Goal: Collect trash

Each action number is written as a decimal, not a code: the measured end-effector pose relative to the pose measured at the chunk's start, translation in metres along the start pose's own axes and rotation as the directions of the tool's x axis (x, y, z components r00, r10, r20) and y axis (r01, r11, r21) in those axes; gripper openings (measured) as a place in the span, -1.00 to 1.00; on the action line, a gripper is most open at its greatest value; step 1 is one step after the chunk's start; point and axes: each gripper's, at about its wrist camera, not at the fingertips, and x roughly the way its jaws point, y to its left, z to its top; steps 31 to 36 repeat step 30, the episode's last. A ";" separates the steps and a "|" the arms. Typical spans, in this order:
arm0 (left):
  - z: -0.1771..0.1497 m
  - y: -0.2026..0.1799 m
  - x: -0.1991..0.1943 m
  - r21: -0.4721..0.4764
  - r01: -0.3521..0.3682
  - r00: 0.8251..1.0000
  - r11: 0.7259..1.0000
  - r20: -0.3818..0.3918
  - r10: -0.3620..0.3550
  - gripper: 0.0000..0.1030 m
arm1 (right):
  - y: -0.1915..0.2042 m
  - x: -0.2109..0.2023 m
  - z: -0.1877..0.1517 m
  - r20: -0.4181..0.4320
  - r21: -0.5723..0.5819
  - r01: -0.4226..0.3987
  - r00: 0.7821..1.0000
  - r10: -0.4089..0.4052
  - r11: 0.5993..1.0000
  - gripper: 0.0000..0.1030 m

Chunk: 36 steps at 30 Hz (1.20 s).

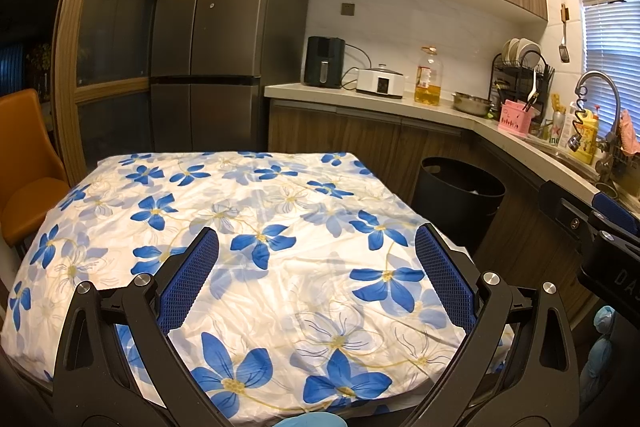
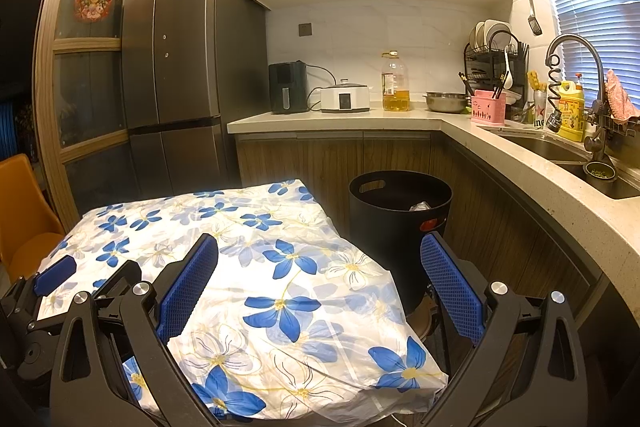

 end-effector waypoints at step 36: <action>-0.005 0.003 -0.003 0.004 -0.016 1.000 1.000 0.003 0.016 0.84 | 0.001 -0.001 -0.001 0.001 0.008 0.002 1.000 -0.002 1.000 0.89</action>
